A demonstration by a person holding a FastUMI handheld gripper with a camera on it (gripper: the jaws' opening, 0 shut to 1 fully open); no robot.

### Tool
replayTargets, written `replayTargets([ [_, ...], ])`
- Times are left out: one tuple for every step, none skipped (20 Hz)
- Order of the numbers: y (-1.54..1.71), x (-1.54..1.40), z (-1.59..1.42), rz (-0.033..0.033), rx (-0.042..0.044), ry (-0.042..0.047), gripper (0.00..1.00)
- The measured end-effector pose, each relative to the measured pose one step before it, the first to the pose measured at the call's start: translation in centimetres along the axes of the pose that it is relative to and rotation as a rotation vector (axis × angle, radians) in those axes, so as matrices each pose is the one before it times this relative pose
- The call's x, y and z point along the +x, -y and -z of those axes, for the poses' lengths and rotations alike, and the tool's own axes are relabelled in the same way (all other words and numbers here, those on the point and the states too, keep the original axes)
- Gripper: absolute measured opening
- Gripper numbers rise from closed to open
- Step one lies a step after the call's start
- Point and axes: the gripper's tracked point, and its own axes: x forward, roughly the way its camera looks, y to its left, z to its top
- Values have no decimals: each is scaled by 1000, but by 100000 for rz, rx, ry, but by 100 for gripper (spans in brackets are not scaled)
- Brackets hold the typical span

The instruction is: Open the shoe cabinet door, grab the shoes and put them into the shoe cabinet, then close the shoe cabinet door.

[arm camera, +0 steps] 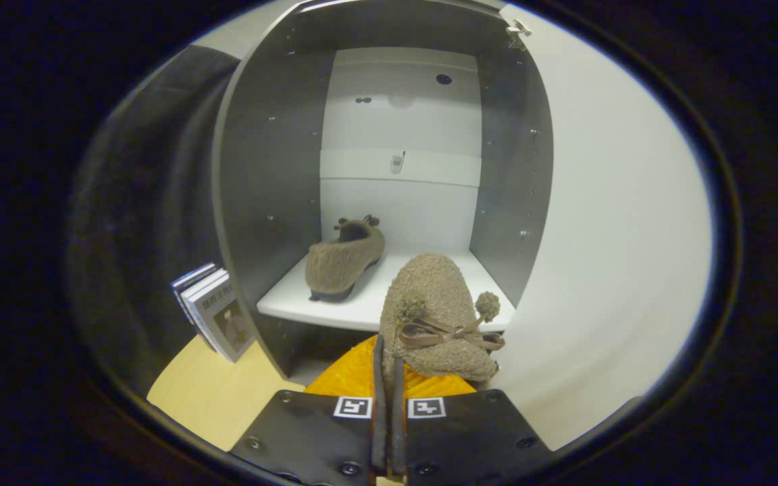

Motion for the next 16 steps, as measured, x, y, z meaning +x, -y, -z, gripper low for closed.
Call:
replayTargets([
  [-21, 1271, -858, 1151, -544, -10, 5],
  [-18, 1023, -636, 1186, -856, 117, 5],
  [111, 1776, -531, 1465, -1325, -583, 5],
  [101, 1373, -286, 1512, -799, -432, 5],
  [85, 1341, -74, 1361, -425, -832, 5],
  [148, 1246, -69, 1315, -188, -1090, 5],
  [157, 1145, 221, 1063, 208, -1136, 5],
  [-155, 1107, -27, 388, 192, -639, 5],
  [-8, 806, -172, 344, -428, -23, 5],
  [3, 689, -172, 370, -830, -255, 5],
  [-126, 524, -135, -298, -966, -89, 5],
  [-241, 671, -179, -497, -658, 503, 5],
  [-221, 613, -316, -1144, 157, 1346, 5],
  [-6, 662, -284, -513, 823, 159, 6],
  [360, 415, -226, 696, 642, 714, 7],
  [479, 335, -601, 397, 1868, 2023, 7],
])
